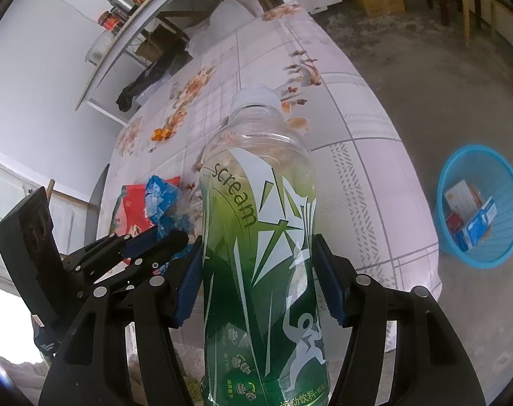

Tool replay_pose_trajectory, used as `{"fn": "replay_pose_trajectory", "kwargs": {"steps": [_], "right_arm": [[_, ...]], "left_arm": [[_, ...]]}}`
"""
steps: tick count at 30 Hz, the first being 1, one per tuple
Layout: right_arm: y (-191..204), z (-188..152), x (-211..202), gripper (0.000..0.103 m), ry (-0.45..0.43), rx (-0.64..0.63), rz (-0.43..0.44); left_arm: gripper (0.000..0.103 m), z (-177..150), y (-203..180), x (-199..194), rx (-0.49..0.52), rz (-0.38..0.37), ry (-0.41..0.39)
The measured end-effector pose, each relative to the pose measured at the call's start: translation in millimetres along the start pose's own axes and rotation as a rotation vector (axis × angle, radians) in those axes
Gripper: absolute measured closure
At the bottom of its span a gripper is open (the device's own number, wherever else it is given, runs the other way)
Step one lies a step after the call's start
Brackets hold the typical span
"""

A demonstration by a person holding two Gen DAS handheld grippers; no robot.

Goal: Collect trash
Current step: 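Carry the blue wrapper and green bottle over the blue wastebasket with both tools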

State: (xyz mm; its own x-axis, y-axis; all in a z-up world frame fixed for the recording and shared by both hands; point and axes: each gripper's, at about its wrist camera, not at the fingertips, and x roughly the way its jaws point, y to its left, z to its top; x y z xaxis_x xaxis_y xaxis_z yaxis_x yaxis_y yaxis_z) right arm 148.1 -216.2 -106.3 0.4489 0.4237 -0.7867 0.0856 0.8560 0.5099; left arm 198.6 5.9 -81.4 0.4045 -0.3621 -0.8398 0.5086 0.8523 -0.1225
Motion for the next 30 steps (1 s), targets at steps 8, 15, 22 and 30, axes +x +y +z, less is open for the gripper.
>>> {"fn": "replay_pose_trajectory", "kwargs": {"steps": [8,15,22,30], "right_arm": [[-3.0,-3.5,-17.0,0.045,-0.035,-0.005,0.029],[-13.1,-5.5,-36.2,0.045,-0.065,0.003,0.038],[-36.3,-12.8,-69.7,0.045,-0.139,0.058,0.020],[-113.1,-39.0,-146.7,0.045,-0.325,0.262,-0.094]], "left_arm": [[0.082,0.7,-6.7,-15.5,-0.010,-0.020,-0.029],[0.083,6.3,-18.1,-29.0,-0.006,-0.045,-0.065],[0.083,20.6,-39.1,-36.8,0.026,-0.127,-0.085],[0.083,68.8,-88.2,-32.3,0.107,-0.309,-0.070]]}}
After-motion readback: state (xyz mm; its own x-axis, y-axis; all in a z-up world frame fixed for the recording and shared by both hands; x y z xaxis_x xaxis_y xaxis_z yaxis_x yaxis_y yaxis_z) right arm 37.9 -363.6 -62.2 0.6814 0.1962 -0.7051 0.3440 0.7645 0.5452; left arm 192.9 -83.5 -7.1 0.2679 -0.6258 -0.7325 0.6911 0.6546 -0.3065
